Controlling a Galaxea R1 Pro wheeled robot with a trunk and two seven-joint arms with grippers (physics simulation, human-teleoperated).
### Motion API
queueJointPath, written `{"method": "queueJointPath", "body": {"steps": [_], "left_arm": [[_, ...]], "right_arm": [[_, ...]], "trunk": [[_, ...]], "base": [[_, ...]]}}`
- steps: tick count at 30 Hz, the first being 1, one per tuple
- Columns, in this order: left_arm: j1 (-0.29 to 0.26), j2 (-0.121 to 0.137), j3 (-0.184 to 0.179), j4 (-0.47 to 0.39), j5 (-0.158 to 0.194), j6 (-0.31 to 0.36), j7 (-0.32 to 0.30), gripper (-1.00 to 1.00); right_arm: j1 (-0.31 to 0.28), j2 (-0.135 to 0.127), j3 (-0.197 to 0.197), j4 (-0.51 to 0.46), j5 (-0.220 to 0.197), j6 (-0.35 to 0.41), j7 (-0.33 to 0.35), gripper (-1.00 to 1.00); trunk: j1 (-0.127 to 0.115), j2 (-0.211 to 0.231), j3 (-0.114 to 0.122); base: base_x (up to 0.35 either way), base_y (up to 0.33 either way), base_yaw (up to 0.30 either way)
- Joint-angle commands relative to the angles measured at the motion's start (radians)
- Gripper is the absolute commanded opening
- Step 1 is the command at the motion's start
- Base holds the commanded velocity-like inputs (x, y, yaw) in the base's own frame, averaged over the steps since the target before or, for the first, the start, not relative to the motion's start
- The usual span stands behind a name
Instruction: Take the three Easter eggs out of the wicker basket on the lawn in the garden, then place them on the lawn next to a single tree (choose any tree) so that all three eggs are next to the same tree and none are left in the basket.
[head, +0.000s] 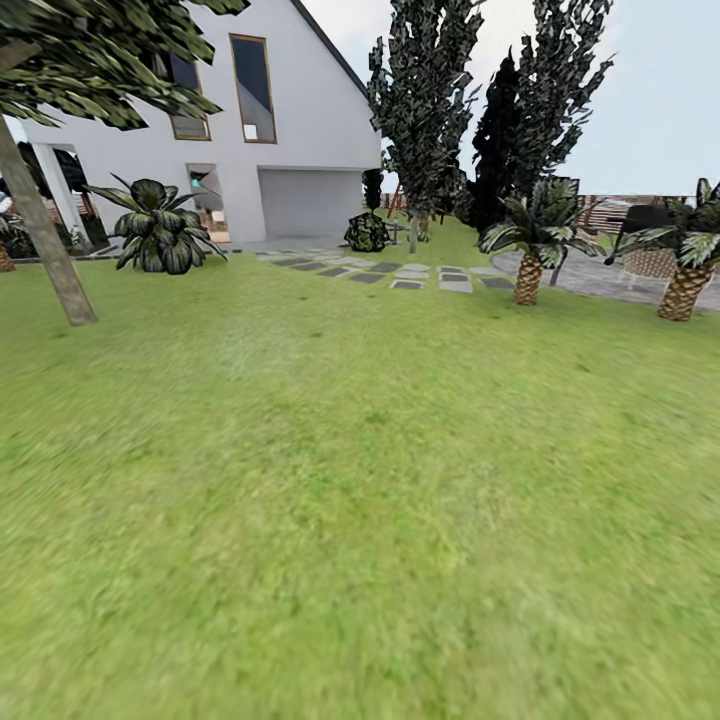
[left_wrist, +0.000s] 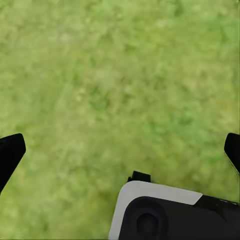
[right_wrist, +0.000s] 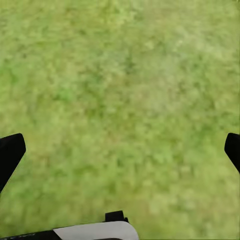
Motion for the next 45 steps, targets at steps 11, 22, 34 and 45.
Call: {"method": "queueJointPath", "body": {"steps": [11,22,34,45], "left_arm": [[-0.001,0.000,0.007,0.001,-0.004,-0.003,-0.001,1.00],[-0.001,0.000,0.007,0.001,-0.004,-0.003,-0.001,1.00],[-0.001,0.000,0.007,0.001,-0.004,-0.003,-0.001,1.00],[-0.001,0.000,0.007,0.001,-0.004,-0.003,-0.001,1.00]], "right_arm": [[-0.001,0.000,-0.002,0.002,0.000,-0.004,-0.001,1.00],[-0.001,0.000,-0.002,0.002,0.000,-0.004,-0.001,1.00],[-0.001,0.000,-0.002,0.002,-0.001,-0.004,-0.001,1.00],[-0.001,0.000,-0.002,0.002,-0.001,-0.004,-0.001,1.00]], "trunk": [[0.001,-0.002,-0.002],[0.001,-0.002,-0.002],[0.001,-0.002,-0.002],[0.001,-0.002,-0.002]], "base": [[0.339,0.000,0.000],[0.339,0.000,0.000],[0.339,0.000,0.000],[0.339,0.000,0.000]]}}
